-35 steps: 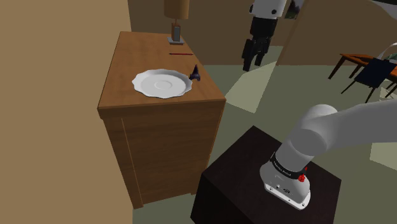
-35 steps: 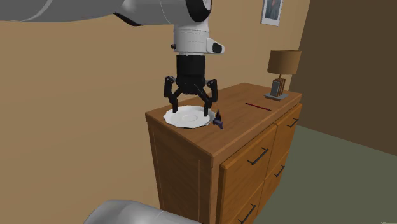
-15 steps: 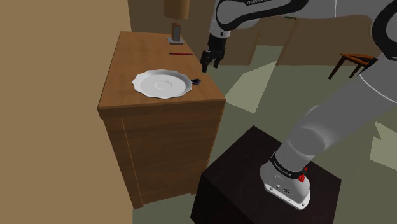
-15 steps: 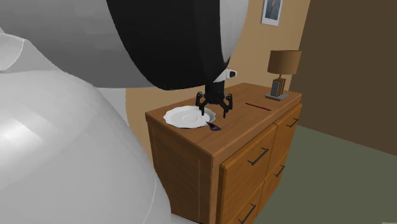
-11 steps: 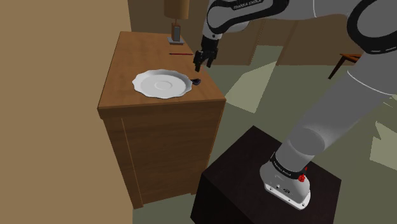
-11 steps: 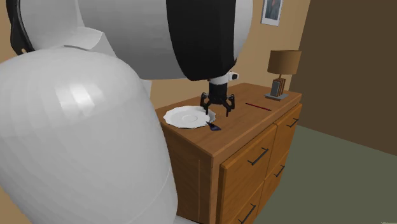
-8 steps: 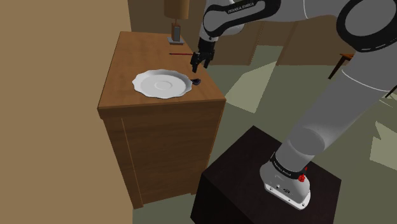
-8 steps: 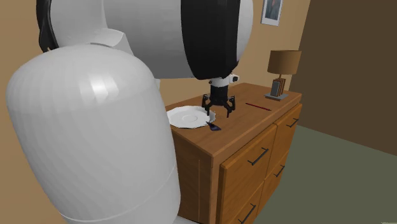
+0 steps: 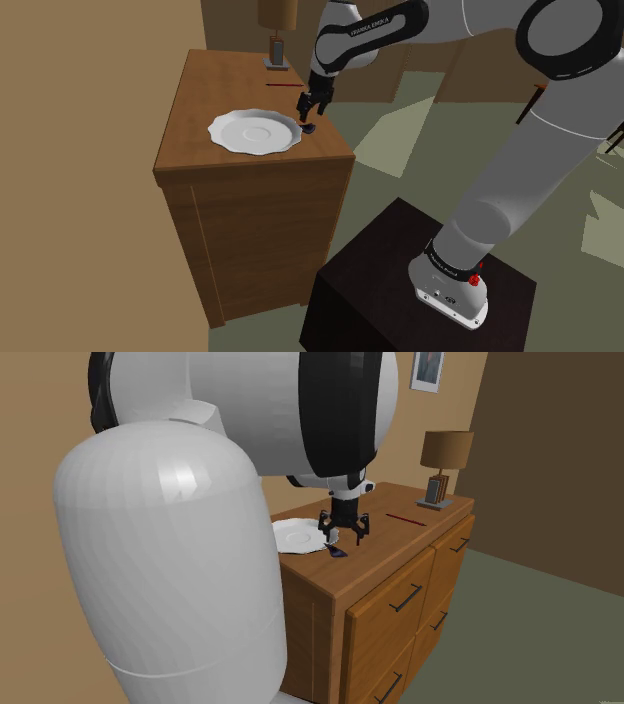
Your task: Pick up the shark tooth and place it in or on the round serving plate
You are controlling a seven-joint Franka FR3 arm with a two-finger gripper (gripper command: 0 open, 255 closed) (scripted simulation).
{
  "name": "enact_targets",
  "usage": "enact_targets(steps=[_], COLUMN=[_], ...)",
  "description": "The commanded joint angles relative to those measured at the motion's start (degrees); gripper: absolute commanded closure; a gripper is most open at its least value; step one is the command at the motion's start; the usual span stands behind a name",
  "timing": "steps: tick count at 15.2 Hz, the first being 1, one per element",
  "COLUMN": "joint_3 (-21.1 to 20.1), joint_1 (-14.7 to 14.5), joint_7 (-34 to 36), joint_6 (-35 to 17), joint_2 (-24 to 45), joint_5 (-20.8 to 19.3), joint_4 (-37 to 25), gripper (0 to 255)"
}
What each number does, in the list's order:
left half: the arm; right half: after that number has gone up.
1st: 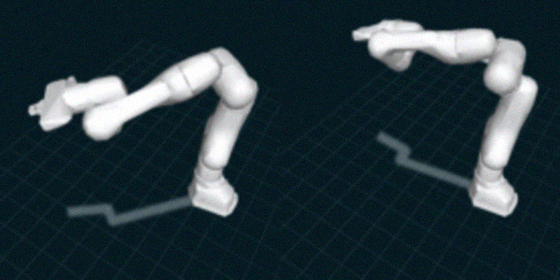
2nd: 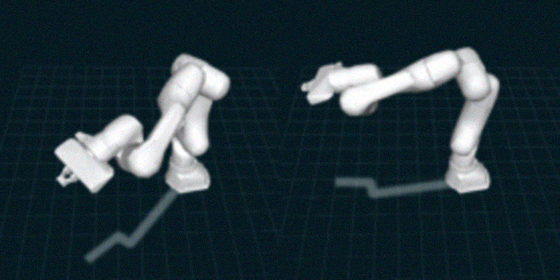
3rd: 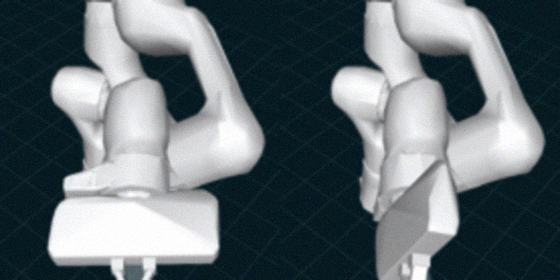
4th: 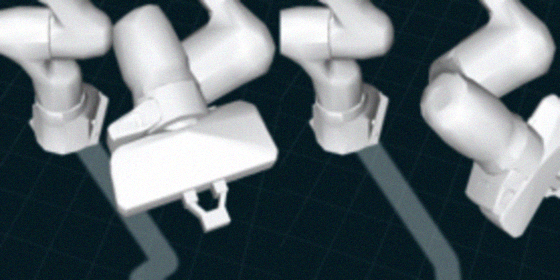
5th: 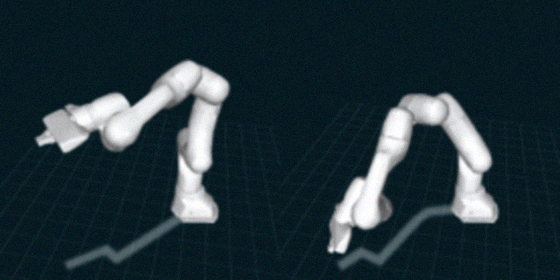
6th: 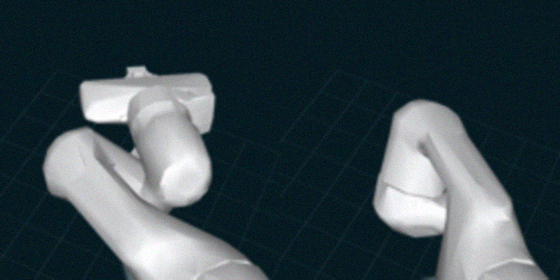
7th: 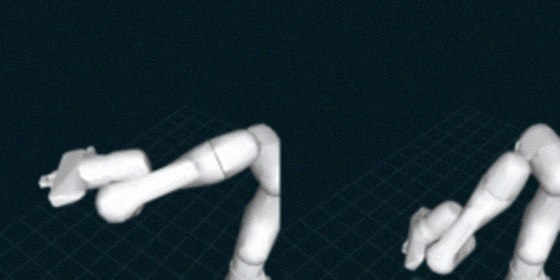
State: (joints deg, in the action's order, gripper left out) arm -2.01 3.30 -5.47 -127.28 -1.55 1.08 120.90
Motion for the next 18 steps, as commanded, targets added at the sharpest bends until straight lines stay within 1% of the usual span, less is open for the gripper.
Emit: enact_targets(steps=[1,6,7,16,17,18], joint_3=[0.0,0.0,0.0,0.0,0.0,-0.8], joint_1=[0.0,0.0,0.0,0.0,0.0,-0.4], joint_7=[0.0,0.0,0.0,0.0,0.0,13.4], joint_6=[-0.2,-0.2,-0.2,-0.2,-0.2,3.4], joint_2=[0.1,0.1,0.1,0.1,0.1,-0.5], joint_5=[0.0,0.0,0.0,0.0,0.0,-1.8], joint_4=[0.1,0.1,0.1,0.1,0.1,-0.7], gripper=[0,0,255,255,0,0])
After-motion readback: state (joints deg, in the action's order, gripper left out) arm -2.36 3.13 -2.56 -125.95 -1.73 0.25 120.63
